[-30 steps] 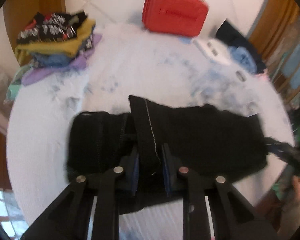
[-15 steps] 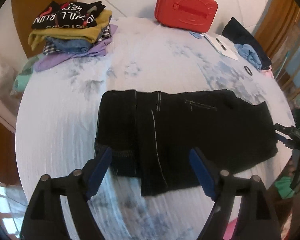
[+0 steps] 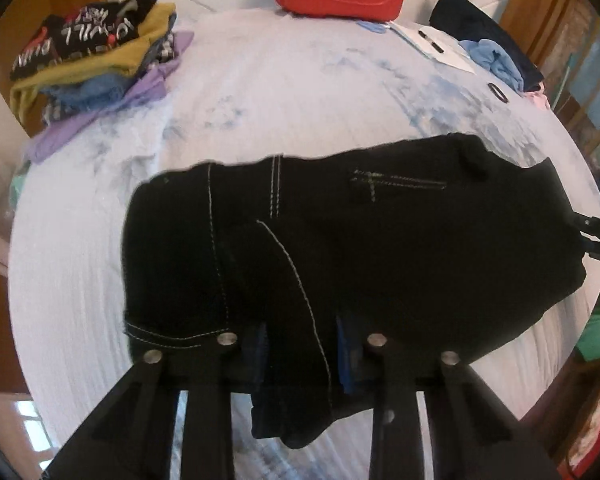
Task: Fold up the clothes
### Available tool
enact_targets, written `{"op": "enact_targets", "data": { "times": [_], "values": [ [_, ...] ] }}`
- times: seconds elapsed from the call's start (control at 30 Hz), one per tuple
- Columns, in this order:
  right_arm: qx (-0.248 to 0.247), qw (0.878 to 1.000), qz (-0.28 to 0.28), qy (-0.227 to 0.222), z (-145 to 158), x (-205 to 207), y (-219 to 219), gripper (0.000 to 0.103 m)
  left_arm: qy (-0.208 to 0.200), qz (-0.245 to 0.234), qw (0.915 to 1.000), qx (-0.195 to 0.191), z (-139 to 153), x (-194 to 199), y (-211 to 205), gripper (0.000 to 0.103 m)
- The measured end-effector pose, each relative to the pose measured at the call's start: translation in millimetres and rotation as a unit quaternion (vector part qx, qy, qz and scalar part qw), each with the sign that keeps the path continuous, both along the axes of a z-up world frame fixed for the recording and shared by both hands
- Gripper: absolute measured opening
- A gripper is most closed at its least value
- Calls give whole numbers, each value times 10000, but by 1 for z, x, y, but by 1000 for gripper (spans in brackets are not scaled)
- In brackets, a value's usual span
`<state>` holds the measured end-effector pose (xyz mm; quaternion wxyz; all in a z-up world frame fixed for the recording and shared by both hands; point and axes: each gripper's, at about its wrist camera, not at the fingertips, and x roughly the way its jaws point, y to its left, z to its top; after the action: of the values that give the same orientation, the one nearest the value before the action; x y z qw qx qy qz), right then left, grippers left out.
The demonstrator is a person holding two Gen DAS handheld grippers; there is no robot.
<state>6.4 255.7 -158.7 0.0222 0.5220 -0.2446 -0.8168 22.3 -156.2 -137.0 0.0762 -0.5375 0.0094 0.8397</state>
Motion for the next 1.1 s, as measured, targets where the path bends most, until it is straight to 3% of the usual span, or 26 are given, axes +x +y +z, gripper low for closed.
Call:
{"op": "enact_targets", "data": {
  "times": [0.07,0.13,0.2,0.27,0.3,0.37,0.43,0.47,0.5,0.57,0.6,0.7,0.8,0.93,1.0,1.03,1.07,1.1],
  "values": [
    [-70,10000,49,-35,-3,-2,-4,89,260,-111,9995,-102,23,6,2,24],
    [-73,9999,87,0,0,-1,-8,67,670,-185,9975,-145,58,11,1,24],
    [-33,9999,117,80,8,2,-13,65,1171,-235,9922,-356,95,15,-5,24],
    [11,9998,161,154,15,3,-17,65,1260,-180,9912,-376,113,12,-19,24],
    [31,9997,188,172,18,4,-19,65,1160,-139,9925,-350,108,6,-27,24],
    [62,9997,233,86,16,1,-23,67,735,14,9965,-396,72,-8,-42,27],
    [106,9998,167,-35,11,-2,-24,67,48,142,9984,-539,21,-18,-53,29],
    [90,9999,117,-43,11,-1,-23,67,-89,249,9987,-439,7,-17,-59,40],
    [84,10000,50,2,13,1,-21,67,-223,357,9985,-336,-6,-17,-66,44],
    [117,9999,-16,93,20,3,-20,67,-199,542,9983,-7,1,-12,-79,67],
    [66,9998,36,173,24,2,-23,67,-50,620,9981,15,14,-10,-83,71],
    [-87,9989,193,410,38,-2,-30,67,513,740,9959,6,57,-4,-88,73],
    [-248,9970,356,634,50,-7,-39,65,764,740,9936,384,72,-13,-81,73],
    [-645,9941,659,573,36,-27,-61,65,388,592,9970,303,30,-35,-55,73],
    [-514,9962,626,325,21,-33,-62,65,237,608,9977,-189,0,-39,-47,74],
    [-349,9976,573,187,13,-35,-61,64,286,645,9973,-225,-8,-38,-49,79],
    [-208,9986,486,83,5,-37,-57,62,337,682,9968,-258,-16,-38,-52,94],
    [-285,9987,429,58,1,-36,-52,57,361,781,9957,-352,-18,-37,-55,102]
  ]
}}
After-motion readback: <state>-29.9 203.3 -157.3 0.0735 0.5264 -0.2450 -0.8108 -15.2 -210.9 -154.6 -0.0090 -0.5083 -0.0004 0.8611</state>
